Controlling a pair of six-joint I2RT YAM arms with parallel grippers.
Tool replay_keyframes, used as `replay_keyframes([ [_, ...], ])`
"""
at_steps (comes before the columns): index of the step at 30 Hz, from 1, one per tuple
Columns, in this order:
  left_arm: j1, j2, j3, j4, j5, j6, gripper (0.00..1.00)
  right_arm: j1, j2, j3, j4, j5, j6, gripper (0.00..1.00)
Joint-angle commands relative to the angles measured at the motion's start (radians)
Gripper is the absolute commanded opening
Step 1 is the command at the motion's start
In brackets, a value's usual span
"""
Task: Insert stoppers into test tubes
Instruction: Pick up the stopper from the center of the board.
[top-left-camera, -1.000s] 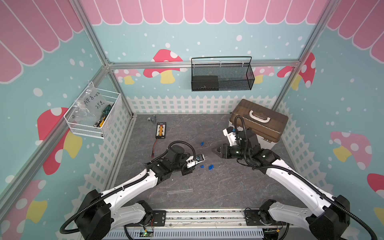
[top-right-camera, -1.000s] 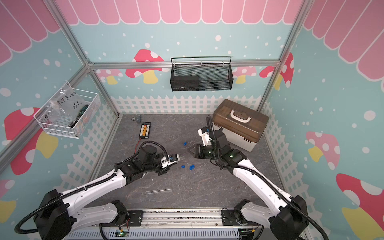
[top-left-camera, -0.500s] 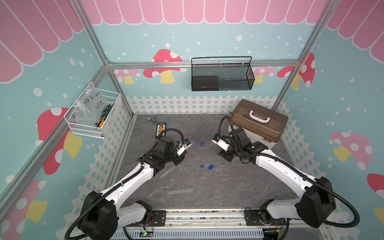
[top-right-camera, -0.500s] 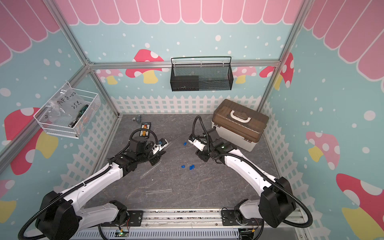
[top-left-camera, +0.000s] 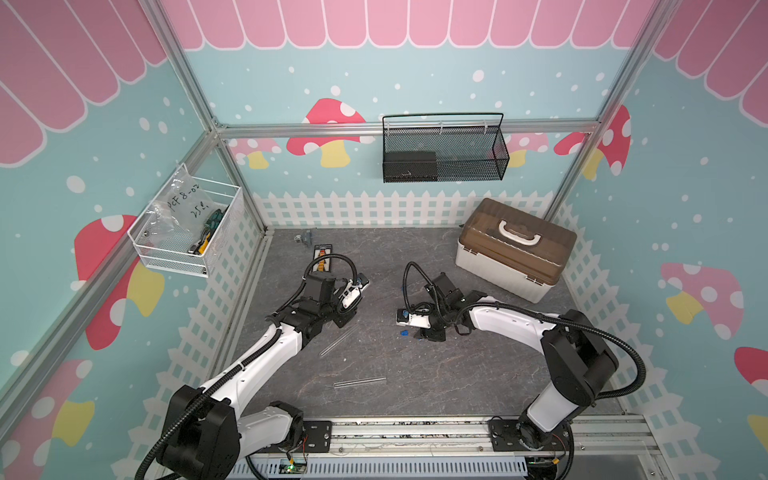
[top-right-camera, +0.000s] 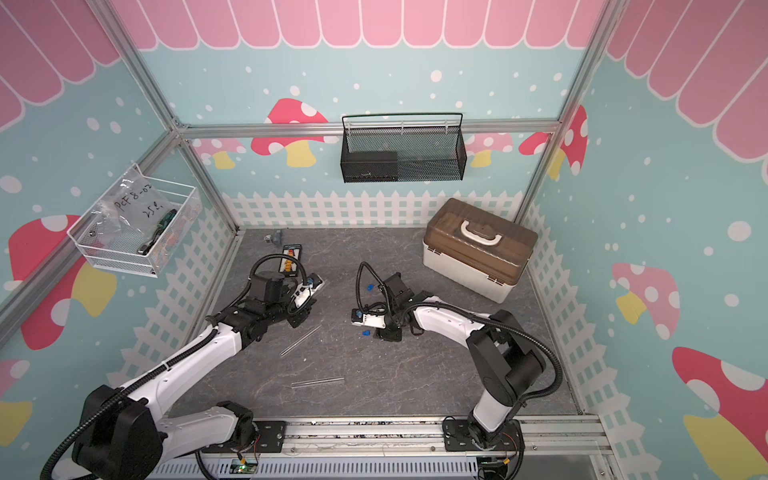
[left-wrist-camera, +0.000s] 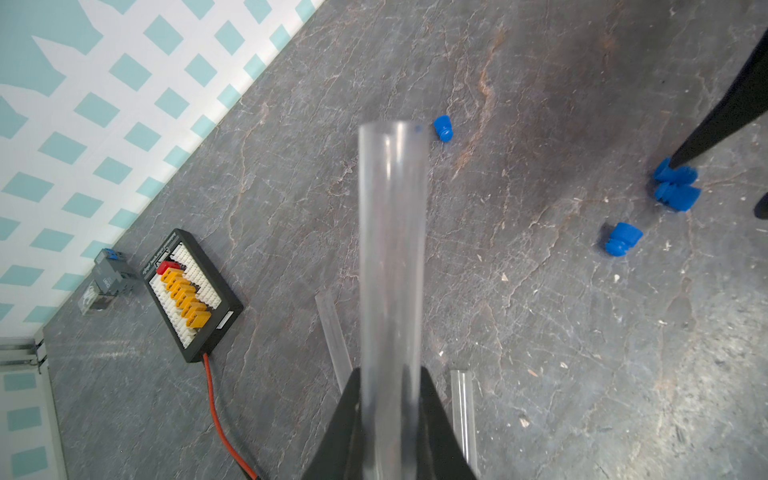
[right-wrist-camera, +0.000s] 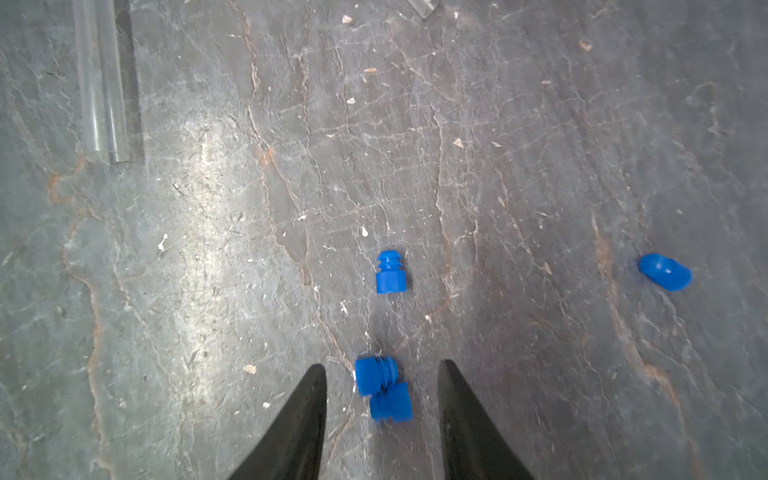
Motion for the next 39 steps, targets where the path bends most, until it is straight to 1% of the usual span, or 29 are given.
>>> replay_keyframes([
  [1, 0.016, -0.021, -0.011, -0.003, -0.004, 0.004, 0.0, 0.012, 0.05, 0.039, 0.047, -0.032, -0.044, 0.42],
  [5, 0.031, -0.021, -0.009, 0.011, 0.013, -0.008, 0.0, 0.018, 0.096, 0.045, 0.082, -0.013, -0.034, 0.41],
  [11, 0.039, -0.017, -0.008, 0.013, 0.029, -0.011, 0.0, 0.025, 0.147, 0.077, 0.079, -0.028, -0.023, 0.4],
  [17, 0.041, -0.017, -0.01, 0.015, 0.04, -0.012, 0.0, 0.027, 0.184, 0.101, 0.05, -0.047, -0.024, 0.34],
  [22, 0.043, -0.017, -0.01, 0.016, 0.045, -0.013, 0.0, 0.026, 0.197, 0.108, 0.019, -0.061, -0.027, 0.34],
  [27, 0.043, -0.015, -0.009, 0.015, 0.05, -0.013, 0.0, 0.026, 0.208, 0.107, 0.018, -0.04, -0.02, 0.33],
  [34, 0.043, -0.015, -0.01, 0.017, 0.053, -0.015, 0.0, 0.027, 0.211, 0.121, 0.015, -0.033, -0.004, 0.28],
  [35, 0.044, -0.014, -0.01, 0.017, 0.05, -0.015, 0.0, 0.026, 0.24, 0.123, 0.012, -0.034, -0.004, 0.27],
  [39, 0.043, -0.014, -0.01, 0.018, 0.043, -0.014, 0.0, 0.027, 0.249, 0.128, 0.009, -0.032, -0.002, 0.25],
])
